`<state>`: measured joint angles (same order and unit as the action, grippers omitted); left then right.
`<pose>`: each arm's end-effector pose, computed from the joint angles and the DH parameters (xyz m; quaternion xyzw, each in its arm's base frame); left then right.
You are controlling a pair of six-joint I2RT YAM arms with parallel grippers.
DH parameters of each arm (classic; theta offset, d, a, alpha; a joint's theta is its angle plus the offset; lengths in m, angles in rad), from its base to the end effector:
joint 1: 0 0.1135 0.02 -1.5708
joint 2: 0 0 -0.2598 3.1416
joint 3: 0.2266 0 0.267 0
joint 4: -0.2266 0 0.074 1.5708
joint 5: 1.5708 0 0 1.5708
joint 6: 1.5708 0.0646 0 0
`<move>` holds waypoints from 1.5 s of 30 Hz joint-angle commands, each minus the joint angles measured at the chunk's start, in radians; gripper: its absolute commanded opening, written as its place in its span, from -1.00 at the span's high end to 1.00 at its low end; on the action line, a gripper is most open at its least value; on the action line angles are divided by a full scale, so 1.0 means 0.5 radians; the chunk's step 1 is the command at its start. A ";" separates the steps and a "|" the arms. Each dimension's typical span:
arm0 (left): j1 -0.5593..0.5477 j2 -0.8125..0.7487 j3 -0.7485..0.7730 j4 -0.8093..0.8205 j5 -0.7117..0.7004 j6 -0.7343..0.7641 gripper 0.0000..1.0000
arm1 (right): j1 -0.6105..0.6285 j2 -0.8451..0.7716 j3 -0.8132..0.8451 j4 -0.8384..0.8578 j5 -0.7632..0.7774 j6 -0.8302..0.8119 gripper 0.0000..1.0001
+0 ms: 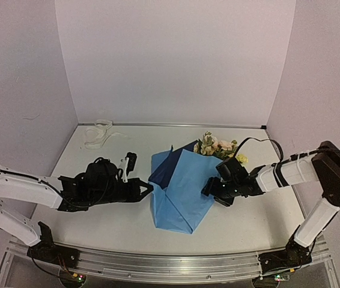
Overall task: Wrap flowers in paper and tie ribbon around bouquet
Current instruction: Fold the two-thirds-folded wrapping paper at the center of the board.
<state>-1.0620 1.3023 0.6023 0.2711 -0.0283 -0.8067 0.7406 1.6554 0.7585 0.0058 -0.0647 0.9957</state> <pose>0.1549 -0.2740 0.1846 0.0995 0.8354 -0.4275 0.3307 0.2468 0.2313 0.0988 0.1092 0.9360 0.2740 0.1920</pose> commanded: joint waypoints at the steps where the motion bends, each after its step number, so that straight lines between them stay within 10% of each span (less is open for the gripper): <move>1: -0.078 0.176 0.203 0.123 -0.037 0.104 1.00 | 0.001 0.154 0.321 -0.239 -0.032 -0.223 -0.33; 15: -0.212 0.916 0.697 0.158 0.151 0.281 1.00 | -0.065 0.486 0.854 -0.621 -0.181 -0.638 -0.37; 26: -0.212 1.192 0.888 0.094 0.280 0.269 0.99 | -0.209 0.214 0.454 -0.386 -0.238 -0.357 -0.96; 45: -0.211 1.310 1.023 0.017 0.379 0.290 1.00 | -0.754 0.448 0.462 0.115 -0.612 -0.046 -0.78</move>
<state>-1.1652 1.9408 1.0607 0.2817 0.1402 -0.6800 0.3958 1.7931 0.9062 0.0757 -0.3416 0.9718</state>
